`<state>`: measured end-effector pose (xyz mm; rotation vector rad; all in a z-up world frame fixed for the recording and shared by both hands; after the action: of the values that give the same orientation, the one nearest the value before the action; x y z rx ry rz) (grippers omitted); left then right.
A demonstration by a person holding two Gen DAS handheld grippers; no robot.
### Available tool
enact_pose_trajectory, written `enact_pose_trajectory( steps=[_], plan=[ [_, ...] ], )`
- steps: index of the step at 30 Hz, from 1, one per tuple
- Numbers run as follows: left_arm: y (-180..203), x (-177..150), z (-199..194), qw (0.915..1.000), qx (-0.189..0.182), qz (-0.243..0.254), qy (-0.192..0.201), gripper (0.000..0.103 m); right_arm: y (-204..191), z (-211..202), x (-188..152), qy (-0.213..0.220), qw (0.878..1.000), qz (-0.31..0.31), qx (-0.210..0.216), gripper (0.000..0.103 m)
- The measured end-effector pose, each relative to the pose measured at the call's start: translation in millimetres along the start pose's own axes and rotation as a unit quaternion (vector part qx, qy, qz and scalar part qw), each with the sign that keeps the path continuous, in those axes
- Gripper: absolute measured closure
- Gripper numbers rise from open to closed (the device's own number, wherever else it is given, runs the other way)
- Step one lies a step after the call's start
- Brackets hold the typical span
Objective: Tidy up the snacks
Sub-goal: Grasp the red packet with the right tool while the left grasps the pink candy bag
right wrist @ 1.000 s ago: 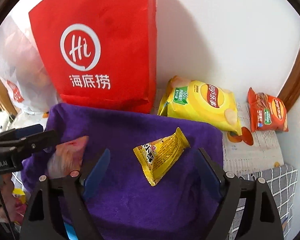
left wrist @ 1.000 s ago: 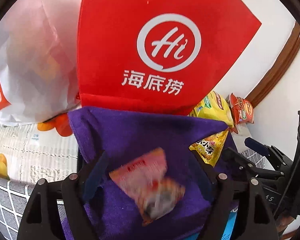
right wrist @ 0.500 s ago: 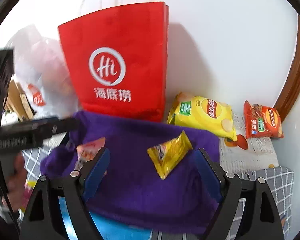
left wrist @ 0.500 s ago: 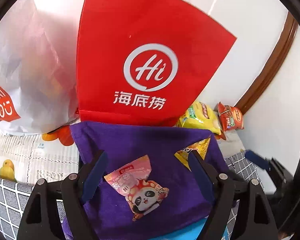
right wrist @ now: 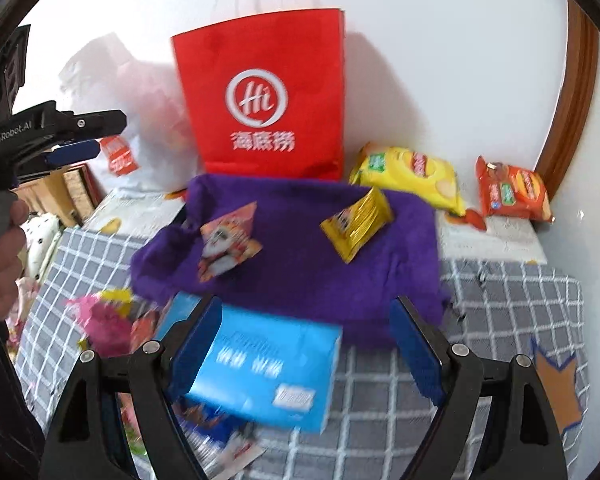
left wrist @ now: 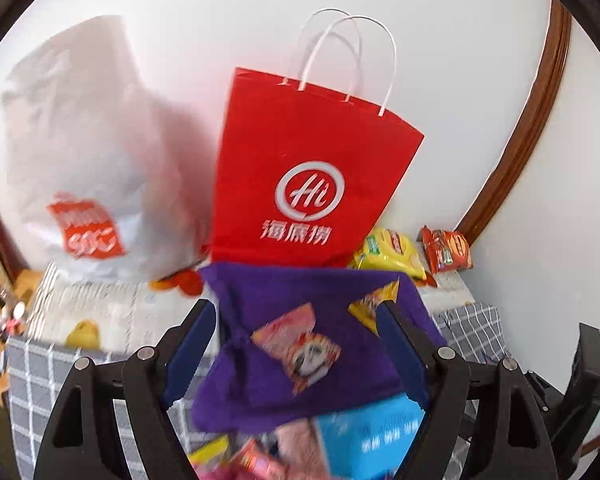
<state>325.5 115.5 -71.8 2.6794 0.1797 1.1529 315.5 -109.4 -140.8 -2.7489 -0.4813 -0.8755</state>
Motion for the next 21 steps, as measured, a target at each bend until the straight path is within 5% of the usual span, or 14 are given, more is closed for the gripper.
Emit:
enact_pose_trajectory(
  steps=[13, 21],
  plan=[
    [-30.9, -84.4, -69.2, 0.9996, 0.026, -0.007, 0.000, 0.023, -50.5, -21.0, -116.6, -0.049, 0.998, -0.023, 0.026, 0.028],
    [-60.5, -124.8, -81.9, 0.9983, 0.038, -0.039, -0.019, 0.023, -77.8, -1.0, -158.3, -0.088, 0.994, -0.043, 0.048, 0.029]
  ],
)
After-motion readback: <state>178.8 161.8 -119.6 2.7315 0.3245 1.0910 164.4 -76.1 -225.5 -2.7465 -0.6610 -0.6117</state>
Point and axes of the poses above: each gripper's, at about its wrist camera, not at the fingertips, and z roughly the way its jaws point, y to its right, x to its top, the point moved 6 cm from there along z, roughly the way its jaws point, and after that the axes turned 2 degrees about x, right-handed, at the moved point
